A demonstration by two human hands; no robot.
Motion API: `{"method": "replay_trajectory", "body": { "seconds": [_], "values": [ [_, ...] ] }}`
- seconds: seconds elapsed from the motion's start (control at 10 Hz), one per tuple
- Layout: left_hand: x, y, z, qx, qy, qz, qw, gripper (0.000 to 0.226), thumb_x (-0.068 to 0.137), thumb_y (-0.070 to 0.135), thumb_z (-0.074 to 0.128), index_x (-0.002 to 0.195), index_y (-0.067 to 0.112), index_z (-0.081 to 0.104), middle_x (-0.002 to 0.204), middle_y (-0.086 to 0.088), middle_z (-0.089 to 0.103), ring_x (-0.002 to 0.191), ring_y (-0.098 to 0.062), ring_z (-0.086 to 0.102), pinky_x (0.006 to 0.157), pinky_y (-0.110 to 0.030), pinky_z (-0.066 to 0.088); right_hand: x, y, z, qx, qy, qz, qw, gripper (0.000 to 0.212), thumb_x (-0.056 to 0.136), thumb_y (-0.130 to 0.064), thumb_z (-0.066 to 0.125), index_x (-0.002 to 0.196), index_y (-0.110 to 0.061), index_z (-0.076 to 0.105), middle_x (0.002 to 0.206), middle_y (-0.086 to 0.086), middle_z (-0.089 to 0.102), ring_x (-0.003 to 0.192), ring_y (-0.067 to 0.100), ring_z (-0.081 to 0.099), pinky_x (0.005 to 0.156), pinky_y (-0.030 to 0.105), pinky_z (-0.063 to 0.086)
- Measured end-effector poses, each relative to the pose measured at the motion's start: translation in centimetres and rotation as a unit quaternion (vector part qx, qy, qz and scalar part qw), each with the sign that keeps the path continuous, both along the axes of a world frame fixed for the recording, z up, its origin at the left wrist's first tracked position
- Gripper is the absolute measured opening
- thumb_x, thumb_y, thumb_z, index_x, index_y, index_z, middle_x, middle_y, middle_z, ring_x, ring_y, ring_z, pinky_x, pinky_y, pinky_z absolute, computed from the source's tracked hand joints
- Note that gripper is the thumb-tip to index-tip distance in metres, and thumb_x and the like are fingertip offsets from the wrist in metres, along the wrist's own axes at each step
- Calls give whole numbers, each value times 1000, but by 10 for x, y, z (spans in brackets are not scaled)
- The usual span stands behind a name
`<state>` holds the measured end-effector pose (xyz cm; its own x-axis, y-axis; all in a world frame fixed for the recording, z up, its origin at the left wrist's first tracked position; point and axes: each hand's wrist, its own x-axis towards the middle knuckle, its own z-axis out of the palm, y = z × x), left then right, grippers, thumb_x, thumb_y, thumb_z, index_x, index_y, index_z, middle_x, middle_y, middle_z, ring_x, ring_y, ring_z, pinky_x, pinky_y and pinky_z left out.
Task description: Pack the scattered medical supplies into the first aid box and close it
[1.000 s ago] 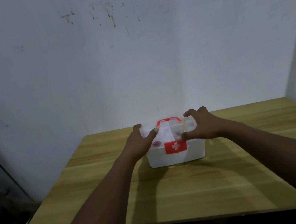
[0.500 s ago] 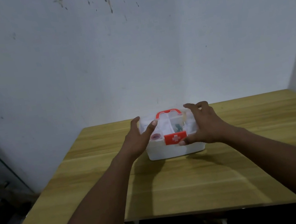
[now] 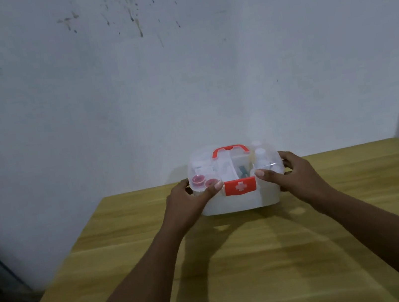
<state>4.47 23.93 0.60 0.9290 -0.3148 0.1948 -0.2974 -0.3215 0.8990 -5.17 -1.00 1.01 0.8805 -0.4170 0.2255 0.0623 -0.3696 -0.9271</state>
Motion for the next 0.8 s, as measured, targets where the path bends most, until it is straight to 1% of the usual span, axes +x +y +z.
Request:
{"method": "replay_trajectory", "body": {
  "seconds": [0.1, 0.2, 0.3, 0.4, 0.5, 0.6, 0.7, 0.8],
  "values": [
    [27, -23, 10, -3, -2, -7, 1000, 87, 59, 77, 75, 128, 24, 64, 116, 6, 72, 100, -11, 70, 78, -33, 63, 26, -24, 12, 2, -5, -4, 1000, 91, 54, -71, 80, 130, -28, 55, 124, -7, 63, 111, 17, 63, 87, 47, 59],
    [52, -45, 11, 5, 7, -13, 1000, 100, 52, 85, 71, 131, 25, 62, 120, 4, 71, 102, -14, 70, 80, -38, 63, 51, -48, 15, -2, 5, -4, 1000, 87, 53, -71, 81, 126, -31, 56, 121, -9, 64, 110, 16, 64, 88, 47, 59],
    [70, -65, 1, 17, 21, -21, 999, 103, 50, 88, 70, 132, 25, 61, 122, 3, 71, 103, -15, 70, 80, -38, 63, 65, -64, 8, -7, 19, -10, 1000, 93, 51, -73, 80, 129, -28, 55, 124, -6, 63, 111, 17, 63, 89, 48, 58],
    [78, -74, -17, 45, 23, -36, 998, 99, 55, 83, 72, 134, 26, 59, 125, 8, 68, 105, -11, 66, 72, -22, 59, 71, -72, -5, -20, 40, -10, 999, 99, 52, -65, 83, 135, -24, 50, 126, -5, 58, 111, 18, 60, 90, 45, 58],
    [79, -73, -30, 40, 25, -32, 998, 99, 54, 80, 73, 135, 25, 56, 121, 10, 64, 102, -10, 64, 63, -14, 52, 71, -75, -17, -13, 46, -3, 999, 97, 52, -59, 83, 135, -25, 48, 124, -5, 58, 107, 16, 61, 87, 43, 59],
    [77, -71, -30, 36, 34, -33, 998, 103, 50, 86, 70, 132, 25, 60, 123, 5, 69, 99, -9, 67, 72, -24, 59, 68, -73, -23, -9, 57, -11, 998, 99, 50, -70, 80, 134, -29, 49, 126, -5, 59, 110, 16, 61, 88, 46, 59],
    [66, -70, -22, 56, 48, -52, 996, 91, 58, 85, 67, 130, 30, 62, 128, 4, 68, 108, -14, 66, 84, -32, 59, 64, -68, -17, -11, 87, 4, 996, 98, 56, -72, 75, 139, -29, 45, 131, -6, 57, 112, 15, 58, 91, 42, 56],
    [57, -76, -12, 95, 20, -32, 995, 100, 64, 86, 62, 144, 29, 47, 144, 1, 57, 125, -22, 58, 98, -43, 54, 57, -63, -6, -66, 118, -3, 991, 108, 60, -75, 71, 148, -23, 37, 147, 1, 50, 125, 19, 53, 97, 37, 49]
  ]
}}
